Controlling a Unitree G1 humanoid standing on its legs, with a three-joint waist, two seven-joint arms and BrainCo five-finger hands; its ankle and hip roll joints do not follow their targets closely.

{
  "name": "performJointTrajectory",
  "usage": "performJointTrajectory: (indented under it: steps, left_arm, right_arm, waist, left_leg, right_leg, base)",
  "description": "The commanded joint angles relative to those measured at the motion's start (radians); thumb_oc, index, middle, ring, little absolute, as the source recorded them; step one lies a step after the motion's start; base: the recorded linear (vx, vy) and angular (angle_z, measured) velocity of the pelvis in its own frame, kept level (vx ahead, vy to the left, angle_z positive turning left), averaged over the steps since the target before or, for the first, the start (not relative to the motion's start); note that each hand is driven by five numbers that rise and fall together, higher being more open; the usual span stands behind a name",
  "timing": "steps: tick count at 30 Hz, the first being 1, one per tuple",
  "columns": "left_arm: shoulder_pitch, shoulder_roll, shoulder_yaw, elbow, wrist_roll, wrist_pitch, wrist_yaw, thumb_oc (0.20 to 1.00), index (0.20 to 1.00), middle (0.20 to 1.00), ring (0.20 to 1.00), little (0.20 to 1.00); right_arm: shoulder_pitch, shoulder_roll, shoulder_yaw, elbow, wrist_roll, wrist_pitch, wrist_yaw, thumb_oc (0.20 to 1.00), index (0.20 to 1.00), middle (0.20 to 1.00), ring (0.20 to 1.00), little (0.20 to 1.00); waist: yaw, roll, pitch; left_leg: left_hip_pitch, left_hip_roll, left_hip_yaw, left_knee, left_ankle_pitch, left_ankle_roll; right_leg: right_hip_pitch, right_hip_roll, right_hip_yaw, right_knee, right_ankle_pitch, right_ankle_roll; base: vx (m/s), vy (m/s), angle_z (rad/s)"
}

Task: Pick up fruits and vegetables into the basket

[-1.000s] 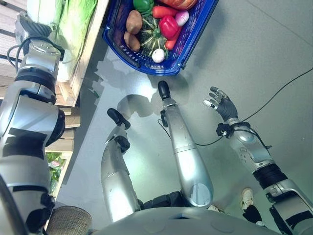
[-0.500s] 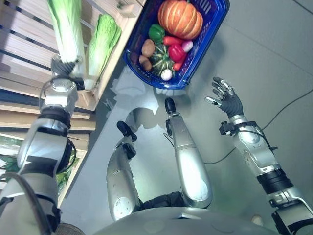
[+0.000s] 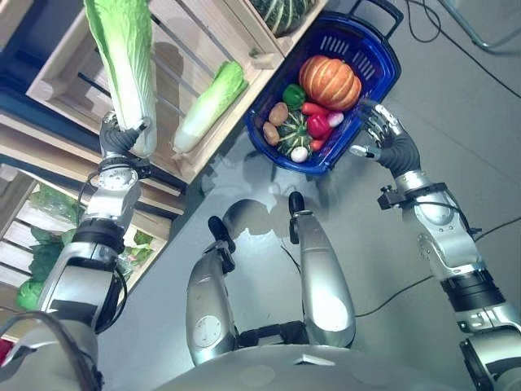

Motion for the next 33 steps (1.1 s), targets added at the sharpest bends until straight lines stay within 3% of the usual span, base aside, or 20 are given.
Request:
performJointTrajectory:
  steps: [1,8,17,24,33]
  left_arm:
    - [0.004,0.103,0.023,-0.140,0.134,-0.090,0.037,0.200,0.200,0.200,0.200,0.200]
    - [0.021,0.124,-0.024,-0.304,0.277,-0.099,0.017,0.200,0.200,0.200,0.200,0.200]
    - [-0.005,0.069,-0.146,-0.428,0.376,-0.103,-0.050,0.200,0.200,0.200,0.200,0.200]
    - [-0.036,0.010,-0.207,-0.467,0.421,-0.083,-0.003,0.200,0.200,0.200,0.200,0.200]
    - [-0.130,-0.053,-0.316,-0.502,0.577,0.018,0.060,0.200,0.200,0.200,0.200,0.200]
  right_arm:
    - [-0.072,0.046,-0.031,-0.086,0.104,0.020,0.010,1.000,1.000,1.000,1.000,1.000]
    - [-0.183,0.126,0.033,-0.092,0.207,0.098,-0.053,1.000,1.000,1.000,1.000,1.000]
    - [-0.300,0.276,0.144,-0.065,0.430,0.113,-0.145,1.000,1.000,1.000,1.000,1.000]
    - [-0.319,0.352,0.186,-0.037,0.503,0.123,-0.244,1.000,1.000,1.000,1.000,1.000]
    - [-0.356,0.430,0.236,0.066,0.518,0.153,-0.456,1.000,1.000,1.000,1.000,1.000]
  waist:
    - [0.020,-0.036,-0.048]
    - [0.073,-0.038,-0.079]
    - [0.140,-0.056,-0.116]
    - [0.156,-0.066,-0.131]
    - [0.159,-0.089,-0.142]
  left_leg:
    - [-0.013,-0.031,0.029,0.125,-0.125,0.059]
    - [0.042,-0.044,0.008,0.113,-0.129,0.068]
    - [0.116,-0.052,-0.009,0.098,-0.148,0.077]
    - [0.144,-0.056,-0.010,0.090,-0.158,0.081]
    - [0.173,-0.054,-0.003,0.070,-0.169,0.080]
  right_leg:
    - [0.076,-0.045,-0.050,-0.077,0.010,0.031]
    - [0.159,-0.061,-0.075,-0.111,0.022,0.039]
    - [0.277,-0.067,-0.115,-0.177,0.040,0.056]
    - [0.315,-0.068,-0.121,-0.202,0.049,0.066]
    - [0.354,-0.064,-0.120,-0.242,0.059,0.079]
  base:
    - [-0.01,-0.050,0.17]
    - [0.04,-0.045,0.14]
    - [0.06,-0.085,0.15]
    - [0.03,-0.041,0.09]
    - [0.00,-0.035,0.04]
